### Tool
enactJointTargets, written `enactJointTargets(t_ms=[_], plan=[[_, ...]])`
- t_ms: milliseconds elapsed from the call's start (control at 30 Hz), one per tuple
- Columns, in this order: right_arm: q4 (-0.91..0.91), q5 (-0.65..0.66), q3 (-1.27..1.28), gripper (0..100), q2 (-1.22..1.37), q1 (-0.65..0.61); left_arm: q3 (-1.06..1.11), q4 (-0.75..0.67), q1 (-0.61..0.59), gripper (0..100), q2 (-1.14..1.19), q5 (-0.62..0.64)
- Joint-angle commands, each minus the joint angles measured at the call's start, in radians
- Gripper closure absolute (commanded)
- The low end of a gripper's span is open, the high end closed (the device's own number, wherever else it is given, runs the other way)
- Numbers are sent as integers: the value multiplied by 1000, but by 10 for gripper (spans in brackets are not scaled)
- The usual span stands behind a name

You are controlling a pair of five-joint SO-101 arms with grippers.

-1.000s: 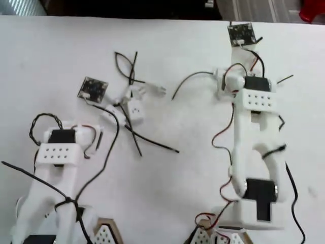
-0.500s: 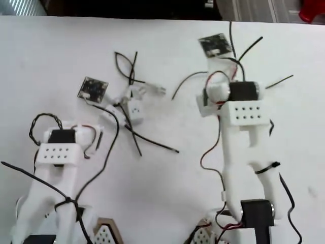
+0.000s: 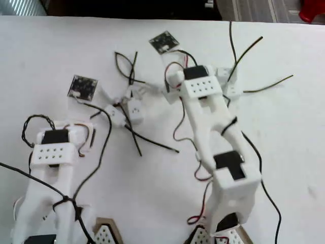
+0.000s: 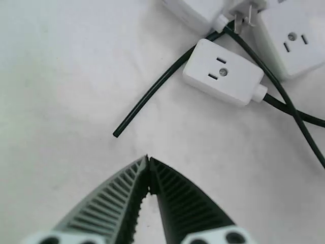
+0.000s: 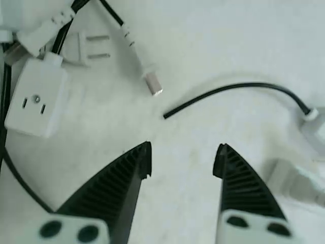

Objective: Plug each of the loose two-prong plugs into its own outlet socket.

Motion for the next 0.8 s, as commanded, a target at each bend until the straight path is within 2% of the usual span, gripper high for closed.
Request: enactJointTargets(t_ms=[0, 367, 767], plan=[[-22, 9, -224, 797, 134, -27, -5, -17, -10, 976, -35, 12], [105, 11, -778, 797, 568, -101, -2, -17, -10, 976, -35, 12], [240, 9, -1079, 801, 800, -97, 0, -14, -8, 976, -33, 12]])
